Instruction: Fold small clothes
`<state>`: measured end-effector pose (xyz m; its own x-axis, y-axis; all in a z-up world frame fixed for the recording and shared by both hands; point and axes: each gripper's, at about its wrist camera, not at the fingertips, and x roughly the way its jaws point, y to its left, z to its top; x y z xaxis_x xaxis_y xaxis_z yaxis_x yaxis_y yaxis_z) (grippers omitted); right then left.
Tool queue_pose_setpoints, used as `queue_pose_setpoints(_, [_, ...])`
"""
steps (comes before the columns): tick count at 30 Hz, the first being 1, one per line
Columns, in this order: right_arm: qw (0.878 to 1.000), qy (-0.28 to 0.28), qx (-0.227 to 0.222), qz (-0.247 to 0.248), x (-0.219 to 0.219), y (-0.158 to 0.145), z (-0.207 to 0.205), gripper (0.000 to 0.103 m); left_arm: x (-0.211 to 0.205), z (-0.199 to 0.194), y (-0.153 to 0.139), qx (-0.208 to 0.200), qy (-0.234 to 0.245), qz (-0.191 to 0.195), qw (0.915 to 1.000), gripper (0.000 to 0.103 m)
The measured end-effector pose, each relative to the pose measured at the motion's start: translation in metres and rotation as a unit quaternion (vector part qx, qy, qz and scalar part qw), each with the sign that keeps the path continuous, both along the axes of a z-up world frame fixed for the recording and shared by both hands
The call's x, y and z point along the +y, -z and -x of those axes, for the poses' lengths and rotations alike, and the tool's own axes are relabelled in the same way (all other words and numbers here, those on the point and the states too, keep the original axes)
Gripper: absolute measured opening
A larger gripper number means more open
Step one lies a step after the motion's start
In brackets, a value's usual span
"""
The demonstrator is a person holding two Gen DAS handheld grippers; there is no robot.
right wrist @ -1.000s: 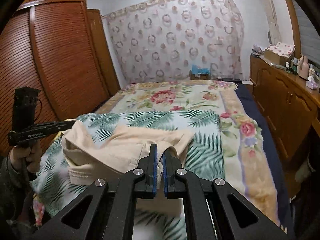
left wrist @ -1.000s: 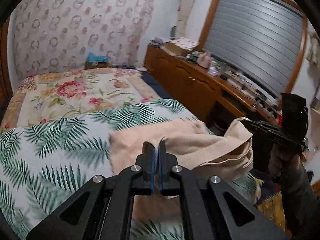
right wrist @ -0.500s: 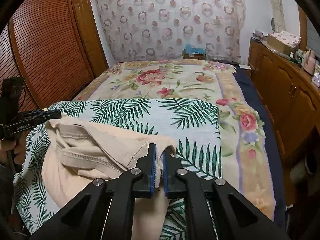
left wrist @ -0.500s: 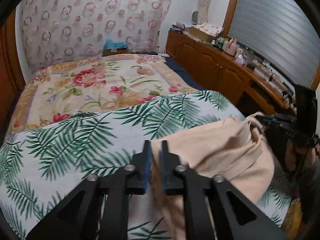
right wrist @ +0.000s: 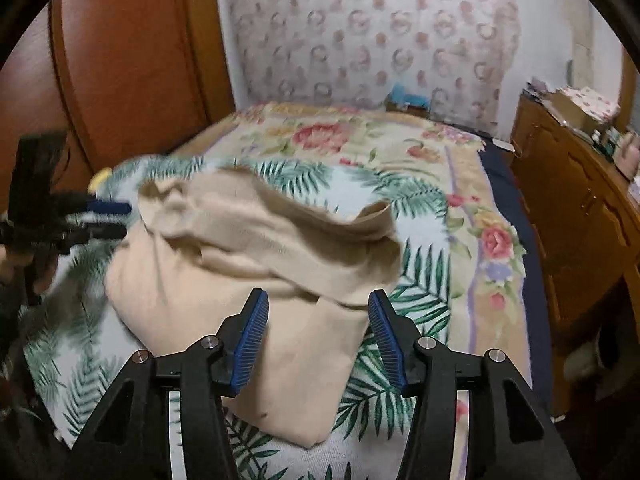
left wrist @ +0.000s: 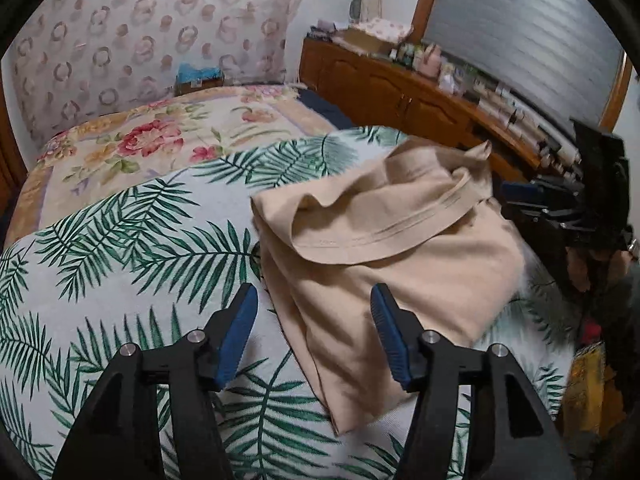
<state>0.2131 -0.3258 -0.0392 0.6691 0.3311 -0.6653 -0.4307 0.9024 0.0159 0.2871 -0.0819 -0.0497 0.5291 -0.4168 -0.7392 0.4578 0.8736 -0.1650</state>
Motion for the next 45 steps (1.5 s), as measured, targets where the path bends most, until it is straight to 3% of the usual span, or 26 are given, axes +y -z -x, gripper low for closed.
queue_pose_setpoints(6, [0.999,0.018,-0.003,0.044,0.006,0.001,-0.045,0.054,-0.019,-0.034,0.007,-0.011,-0.01,-0.028,0.9995,0.06])
queue_pose_setpoints(9, [0.999,0.04,-0.019,0.028,0.0,-0.015,-0.078,0.054,-0.02,-0.057,-0.003,-0.056,-0.05,-0.048,0.996,0.06])
queue_pose_setpoints(12, [0.995,0.092,-0.039,0.023,-0.011,-0.029,-0.101,0.054,-0.009,-0.082,-0.009,-0.059,-0.094,-0.042,0.9929,0.06])
queue_pose_setpoints(16, [0.993,0.111,-0.044,0.007,-0.023,-0.043,-0.098,0.054,0.01,-0.09,-0.011,-0.054,-0.127,-0.03,0.9899,0.06])
queue_pose_setpoints(22, [0.997,0.066,0.015,-0.032,-0.031,-0.025,-0.053,0.054,0.005,-0.067,0.001,-0.025,-0.091,-0.021,0.9953,0.06])
queue_pose_setpoints(26, [0.997,0.055,0.047,-0.041,-0.03,-0.012,-0.047,0.054,-0.01,-0.057,0.004,-0.013,-0.052,-0.014,0.9984,0.06])
queue_pose_setpoints(32, [0.997,0.04,0.059,-0.036,-0.023,-0.012,-0.077,0.054,-0.042,-0.051,0.001,-0.01,0.006,-0.01,0.9999,0.06])
queue_pose_setpoints(37, [0.994,0.039,0.082,-0.056,-0.022,0.0,-0.098,0.054,-0.059,-0.063,0.0,-0.013,0.022,-0.009,0.9996,0.06])
queue_pose_setpoints(38, [0.993,0.038,0.09,-0.066,-0.025,0.002,-0.104,0.05,-0.06,-0.069,0.001,-0.008,0.015,-0.007,0.9998,0.06])
queue_pose_setpoints(39, [0.992,0.031,0.094,-0.081,-0.027,0.002,-0.104,0.027,-0.06,-0.072,0.001,-0.006,0.01,-0.005,0.9999,0.06])
queue_pose_setpoints(40, [0.991,0.021,0.097,-0.094,-0.03,0.001,-0.105,0.011,-0.059,-0.075,0.001,-0.007,0.002,-0.004,1.0,0.06])
queue_pose_setpoints(42, [0.992,0.024,0.075,-0.101,-0.035,-0.004,-0.101,0.007,-0.055,-0.083,0.001,-0.024,-0.032,-0.027,0.9988,0.06])
queue_pose_setpoints(43, [0.993,0.039,0.048,-0.105,-0.041,-0.007,-0.098,0.007,-0.051,-0.087,0.001,-0.032,-0.059,-0.049,0.9966,0.06])
queue_pose_setpoints(45, [0.991,0.089,0.015,-0.099,-0.05,-0.015,-0.089,0.007,-0.043,-0.091,0.004,-0.028,-0.082,-0.058,0.9945,0.06])
